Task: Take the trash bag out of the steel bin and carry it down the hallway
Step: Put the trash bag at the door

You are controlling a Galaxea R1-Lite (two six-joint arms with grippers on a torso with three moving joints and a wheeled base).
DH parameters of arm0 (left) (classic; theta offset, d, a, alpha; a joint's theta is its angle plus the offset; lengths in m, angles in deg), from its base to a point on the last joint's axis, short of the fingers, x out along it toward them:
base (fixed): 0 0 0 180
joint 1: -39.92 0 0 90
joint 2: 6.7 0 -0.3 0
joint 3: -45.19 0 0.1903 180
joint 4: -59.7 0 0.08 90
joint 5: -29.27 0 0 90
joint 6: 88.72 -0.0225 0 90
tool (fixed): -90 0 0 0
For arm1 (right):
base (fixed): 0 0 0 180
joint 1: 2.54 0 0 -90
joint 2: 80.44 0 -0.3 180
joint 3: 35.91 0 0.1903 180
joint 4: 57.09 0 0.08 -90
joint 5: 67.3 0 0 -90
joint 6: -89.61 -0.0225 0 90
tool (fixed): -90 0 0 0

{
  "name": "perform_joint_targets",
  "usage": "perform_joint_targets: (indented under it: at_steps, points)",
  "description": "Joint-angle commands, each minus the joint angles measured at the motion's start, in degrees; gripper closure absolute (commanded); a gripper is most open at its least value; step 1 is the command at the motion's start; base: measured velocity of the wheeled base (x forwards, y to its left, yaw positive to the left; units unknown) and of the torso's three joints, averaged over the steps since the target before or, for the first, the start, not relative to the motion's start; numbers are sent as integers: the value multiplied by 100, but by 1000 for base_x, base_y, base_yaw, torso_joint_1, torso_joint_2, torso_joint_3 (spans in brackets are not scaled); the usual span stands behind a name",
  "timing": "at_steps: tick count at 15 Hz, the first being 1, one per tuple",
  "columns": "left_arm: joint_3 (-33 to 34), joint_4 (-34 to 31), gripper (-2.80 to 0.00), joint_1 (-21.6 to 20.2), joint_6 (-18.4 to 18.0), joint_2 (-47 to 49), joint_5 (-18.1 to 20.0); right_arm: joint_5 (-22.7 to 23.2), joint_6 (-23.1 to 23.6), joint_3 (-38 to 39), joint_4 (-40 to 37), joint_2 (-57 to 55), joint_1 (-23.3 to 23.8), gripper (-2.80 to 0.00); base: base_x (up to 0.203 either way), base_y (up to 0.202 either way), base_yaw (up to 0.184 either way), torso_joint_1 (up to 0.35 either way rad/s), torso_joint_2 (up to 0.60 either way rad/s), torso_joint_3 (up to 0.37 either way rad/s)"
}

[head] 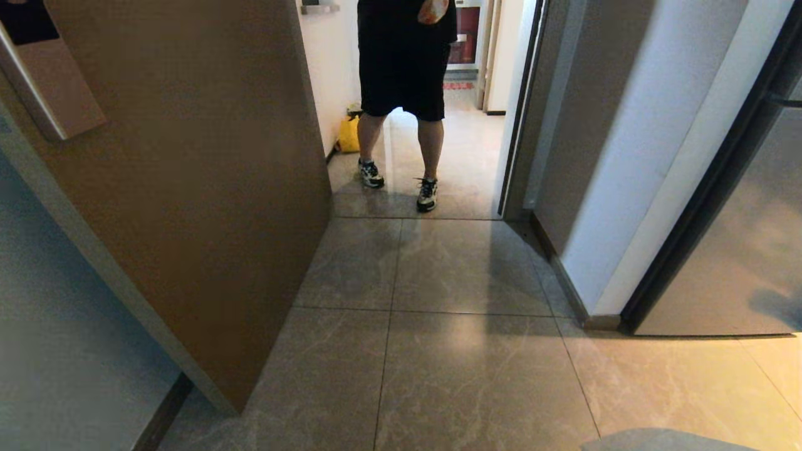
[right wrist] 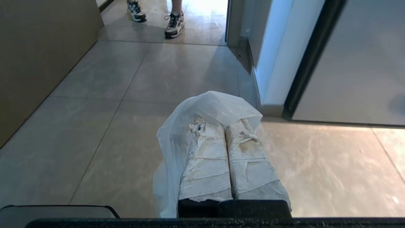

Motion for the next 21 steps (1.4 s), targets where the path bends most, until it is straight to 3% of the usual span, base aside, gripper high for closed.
perform_joint_targets:
  at_steps: [1,21]
  points:
    - [0,0,0,0,3,0,-2,2,4,0,2,-7,0,0,194,0,3,2,0,7]
    - [0,0,0,0,3,0,3,2,8,0,2,-7,0,0,193,0,1,1,2,3]
